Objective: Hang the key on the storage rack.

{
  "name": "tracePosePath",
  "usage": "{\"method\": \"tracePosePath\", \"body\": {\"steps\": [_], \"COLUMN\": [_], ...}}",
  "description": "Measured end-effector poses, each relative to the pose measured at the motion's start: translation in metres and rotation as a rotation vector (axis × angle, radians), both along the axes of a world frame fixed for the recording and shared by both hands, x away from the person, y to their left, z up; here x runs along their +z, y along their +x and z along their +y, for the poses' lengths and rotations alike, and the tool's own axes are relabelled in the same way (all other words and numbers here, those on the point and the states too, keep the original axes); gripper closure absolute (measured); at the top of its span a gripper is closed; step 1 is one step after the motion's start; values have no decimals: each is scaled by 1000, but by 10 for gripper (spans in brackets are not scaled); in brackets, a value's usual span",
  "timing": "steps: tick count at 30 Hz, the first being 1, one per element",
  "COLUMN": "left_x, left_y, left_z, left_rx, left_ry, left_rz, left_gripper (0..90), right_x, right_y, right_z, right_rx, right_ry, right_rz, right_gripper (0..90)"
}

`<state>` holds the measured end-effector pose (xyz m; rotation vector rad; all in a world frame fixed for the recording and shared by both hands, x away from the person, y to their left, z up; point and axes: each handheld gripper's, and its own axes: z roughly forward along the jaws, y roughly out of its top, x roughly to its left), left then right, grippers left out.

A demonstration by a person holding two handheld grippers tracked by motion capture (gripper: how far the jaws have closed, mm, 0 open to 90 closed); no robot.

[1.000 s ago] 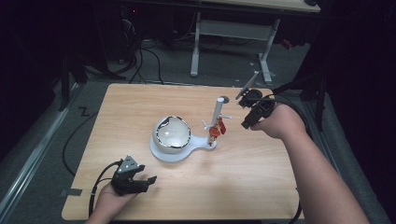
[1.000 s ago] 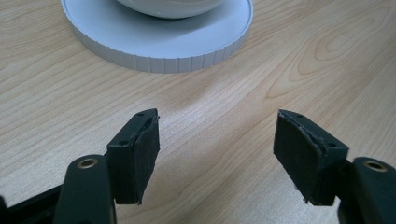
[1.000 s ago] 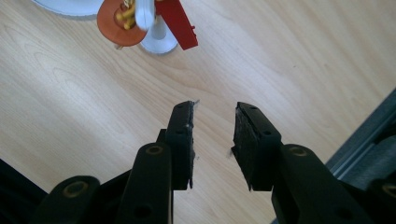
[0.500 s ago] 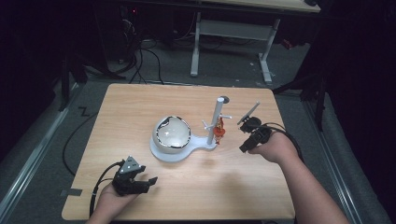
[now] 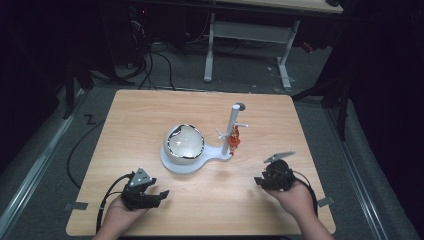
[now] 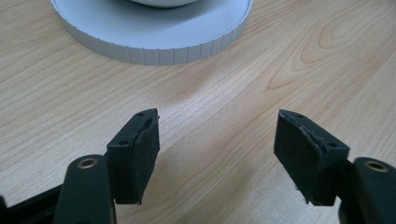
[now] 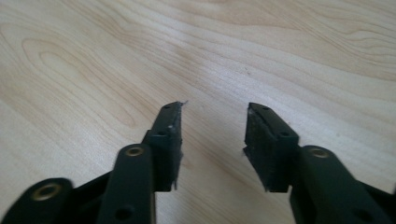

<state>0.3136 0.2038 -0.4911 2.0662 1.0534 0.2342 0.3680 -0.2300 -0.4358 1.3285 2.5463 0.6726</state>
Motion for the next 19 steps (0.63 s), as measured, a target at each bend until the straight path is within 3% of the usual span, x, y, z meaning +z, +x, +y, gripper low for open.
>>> {"method": "tracePosePath", "body": {"steps": [1, 4, 6, 8, 11, 19], "left_x": [0, 2, 3, 3, 3, 5], "left_y": [0, 2, 3, 3, 1, -1], "left_z": [0, -2, -4, -4, -3, 5], "left_rx": [-1, -10, -4, -4, 3, 45], "left_ry": [-4, -11, -30, -31, -26, -41], "left_rz": [-4, -17, -23, -22, -23, -29], "left_gripper": [317, 316, 316, 316, 315, 309], "right_x": [-7, -22, -19, -14, -20, -24], "right_y": [-12, -37, -39, -39, -34, -29], "right_z": [-2, -8, -10, -13, -18, -29], "right_rx": [-18, -52, -45, -63, -81, -101], "right_ry": [33, 71, 85, 109, 118, 126], "right_rz": [-72, -211, -222, -269, -241, -267], "right_gripper": [500, 454, 410, 378, 342, 293]}}
